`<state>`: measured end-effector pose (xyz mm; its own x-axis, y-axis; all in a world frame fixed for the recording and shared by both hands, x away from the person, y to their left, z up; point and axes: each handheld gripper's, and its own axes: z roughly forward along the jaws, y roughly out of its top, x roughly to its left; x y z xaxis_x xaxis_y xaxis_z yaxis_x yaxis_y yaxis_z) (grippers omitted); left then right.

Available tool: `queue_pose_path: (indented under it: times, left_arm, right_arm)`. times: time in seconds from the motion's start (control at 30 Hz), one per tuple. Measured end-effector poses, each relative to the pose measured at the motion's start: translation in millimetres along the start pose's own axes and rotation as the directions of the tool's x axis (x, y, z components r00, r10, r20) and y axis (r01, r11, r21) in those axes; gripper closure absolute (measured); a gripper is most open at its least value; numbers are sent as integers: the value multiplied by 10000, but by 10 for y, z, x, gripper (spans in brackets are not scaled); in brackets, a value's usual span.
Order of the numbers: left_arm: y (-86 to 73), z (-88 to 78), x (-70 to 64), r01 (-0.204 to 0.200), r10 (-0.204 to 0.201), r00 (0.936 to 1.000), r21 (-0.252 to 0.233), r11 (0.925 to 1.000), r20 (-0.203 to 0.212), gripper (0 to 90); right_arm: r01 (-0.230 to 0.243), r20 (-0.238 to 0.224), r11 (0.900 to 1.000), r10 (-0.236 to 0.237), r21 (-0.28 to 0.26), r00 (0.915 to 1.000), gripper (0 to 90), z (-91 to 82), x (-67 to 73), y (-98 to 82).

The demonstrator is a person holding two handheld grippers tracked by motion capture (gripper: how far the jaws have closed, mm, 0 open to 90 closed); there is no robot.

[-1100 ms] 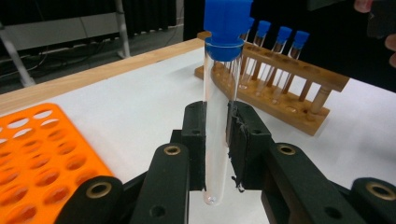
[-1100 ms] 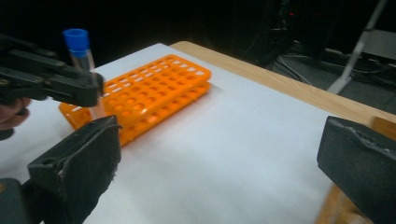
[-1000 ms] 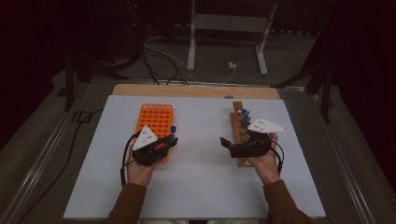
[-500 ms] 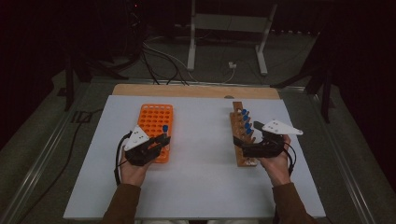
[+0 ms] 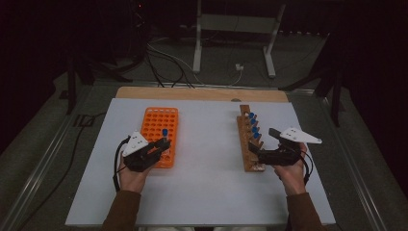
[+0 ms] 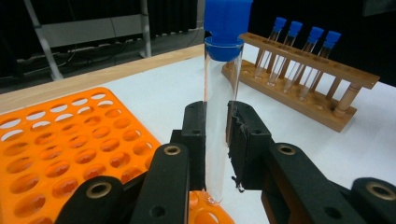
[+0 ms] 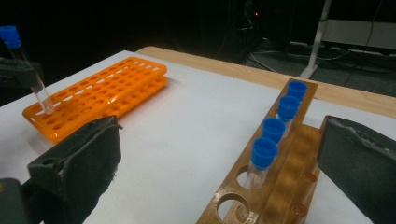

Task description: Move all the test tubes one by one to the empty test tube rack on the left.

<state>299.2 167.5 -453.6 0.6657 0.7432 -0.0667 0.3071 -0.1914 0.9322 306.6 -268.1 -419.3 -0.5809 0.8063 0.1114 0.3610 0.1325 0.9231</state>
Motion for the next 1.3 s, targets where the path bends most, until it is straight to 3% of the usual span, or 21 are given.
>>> queue_pose_path:
  times: [0.7, 1.3]
  left_arm:
    - [-171, 26, 17, 28, -21, 9998, 393, 9992, -172, 779]
    - [-319, 155, -9, -133, 154, 9998, 1214, 9925, -160, 778]
  right_arm:
    - [-265, 110, 9996, 266, -99, 9996, 0, -46, -58, -52]
    - [-156, 153, 9997, 153, 168, 9998, 0, -5, -41, -109]
